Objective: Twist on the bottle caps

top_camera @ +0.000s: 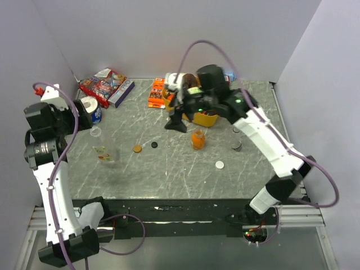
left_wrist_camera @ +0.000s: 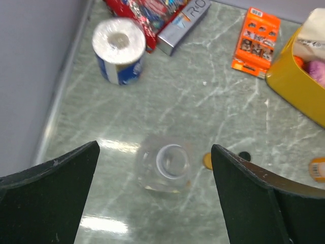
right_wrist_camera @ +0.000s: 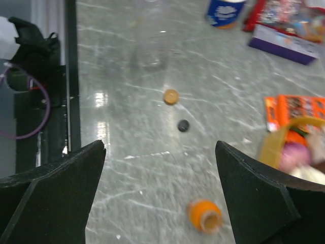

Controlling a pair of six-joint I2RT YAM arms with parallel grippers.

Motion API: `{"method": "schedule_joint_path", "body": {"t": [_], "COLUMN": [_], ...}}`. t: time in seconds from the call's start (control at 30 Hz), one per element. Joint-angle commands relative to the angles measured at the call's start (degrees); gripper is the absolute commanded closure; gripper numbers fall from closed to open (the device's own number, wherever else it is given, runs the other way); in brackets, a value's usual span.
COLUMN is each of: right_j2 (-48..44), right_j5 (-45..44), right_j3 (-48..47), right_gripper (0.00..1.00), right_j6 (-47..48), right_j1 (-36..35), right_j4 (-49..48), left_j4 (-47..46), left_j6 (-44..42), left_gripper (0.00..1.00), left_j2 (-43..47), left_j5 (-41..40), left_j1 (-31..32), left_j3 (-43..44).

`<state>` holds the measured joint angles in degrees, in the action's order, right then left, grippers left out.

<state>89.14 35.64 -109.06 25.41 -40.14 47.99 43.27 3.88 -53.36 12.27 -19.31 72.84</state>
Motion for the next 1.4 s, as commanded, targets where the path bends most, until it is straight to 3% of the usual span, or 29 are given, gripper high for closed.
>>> {"method": "schedule_joint_path", "body": {"t": [0.0, 0.1, 0.2, 0.33, 0.47, 0.7, 1.07, 1.3, 1.37], "right_j2": [6.3, 13.1, 20.7, 29.3, 38.0, 48.1, 50.2, 45.2, 45.6], "right_j5": [2.3, 2.8, 3.8, 5.4, 1.5, -0.6, -6.6, -4.3, -4.7], "right_j3": [-4.2, -10.4, -18.6, -27.5, -34.5, -45.2, -38.2, -20.1, -20.0], "right_gripper": [0.06, 0.06, 0.05, 0.00, 0.00, 0.00, 0.01, 0.03, 0.04], "right_j6": [-0.1, -4.7, -8.0, -15.3, -18.0, -21.0, -21.9, -20.7, -20.8], "right_j1": [-3.7, -5.8, -7.7, -9.7, -13.4, -18.0, -19.8, -20.2, -20.2], "right_j4": [-5.1, -8.9, -12.6, -20.3, -24.5, -30.1, -39.5, -51.4, -51.6], "left_j4": [-3.8, -9.7, -8.6, -8.6, -11.6, -8.7, -6.7, -8.3, -8.4], "left_j6": [10.9, 16.0, 15.7, 16.3, 18.6, 15.4, 13.3, 14.2, 14.1], "left_gripper": [0.01, 0.04, 0.04, 0.04, 0.04, 0.04, 0.04, 0.04, 0.04], "left_j2": [2.1, 1.6, -1.1, -2.8, -1.7, -1.7, -0.3, -0.2, -0.2], "left_j5": [0.8, 3.0, 0.1, -8.0, -18.1, -11.8, -10.5, -9.7, -9.8], "left_j1": [0.3, 0.2, 1.2, 2.0, 2.4, 2.6, 2.8, 2.9, 2.9], "left_j3": [-5.3, -4.3, 5.0, 16.9, 18.7, 20.8, 20.8, 18.7, 18.6]}}
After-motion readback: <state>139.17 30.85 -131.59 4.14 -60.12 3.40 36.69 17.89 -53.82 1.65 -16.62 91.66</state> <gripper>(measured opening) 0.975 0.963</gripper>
